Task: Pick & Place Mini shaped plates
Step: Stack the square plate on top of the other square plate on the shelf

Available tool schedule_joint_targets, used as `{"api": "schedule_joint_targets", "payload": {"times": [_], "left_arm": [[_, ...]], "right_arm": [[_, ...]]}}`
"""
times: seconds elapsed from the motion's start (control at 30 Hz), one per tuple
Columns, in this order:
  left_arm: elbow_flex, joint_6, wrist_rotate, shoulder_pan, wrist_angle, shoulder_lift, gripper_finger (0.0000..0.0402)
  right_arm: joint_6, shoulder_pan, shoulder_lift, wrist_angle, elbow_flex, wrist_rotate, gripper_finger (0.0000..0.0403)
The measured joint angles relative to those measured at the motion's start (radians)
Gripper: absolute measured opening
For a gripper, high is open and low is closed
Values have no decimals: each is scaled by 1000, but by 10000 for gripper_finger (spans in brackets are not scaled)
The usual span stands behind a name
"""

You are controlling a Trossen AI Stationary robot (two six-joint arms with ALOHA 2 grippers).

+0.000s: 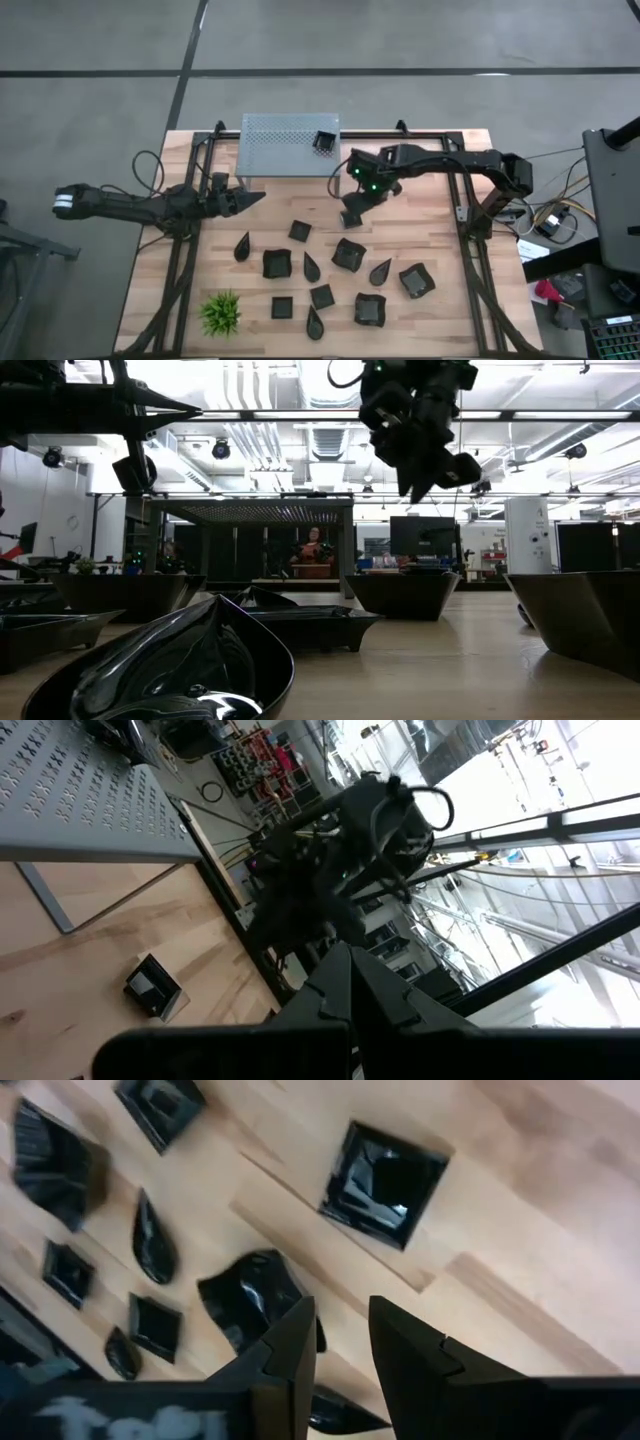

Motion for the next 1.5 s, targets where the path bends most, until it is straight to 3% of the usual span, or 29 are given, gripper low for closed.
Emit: {"api": "schedule_joint_targets", "payload": {"times": [0.3, 0.57, 1.0, 1.23, 1.5], "left_arm": [[0, 0, 0, 0, 0, 0, 0], [0, 0, -1, 0, 0, 0, 0], [0, -13, -1, 0, 0, 0, 0], [0, -14, -1, 0, 0, 0, 0], [0, -14, -1, 0, 0, 0, 0]], "right_arm": [[87, 34, 0, 44, -103, 49, 99], [204, 42, -3, 267, -225, 84, 110], [323, 44, -3, 431, -377, 187, 105], [372, 43, 3, 552, -423, 193, 109], [389, 43, 10, 564, -444, 216, 111]]}}
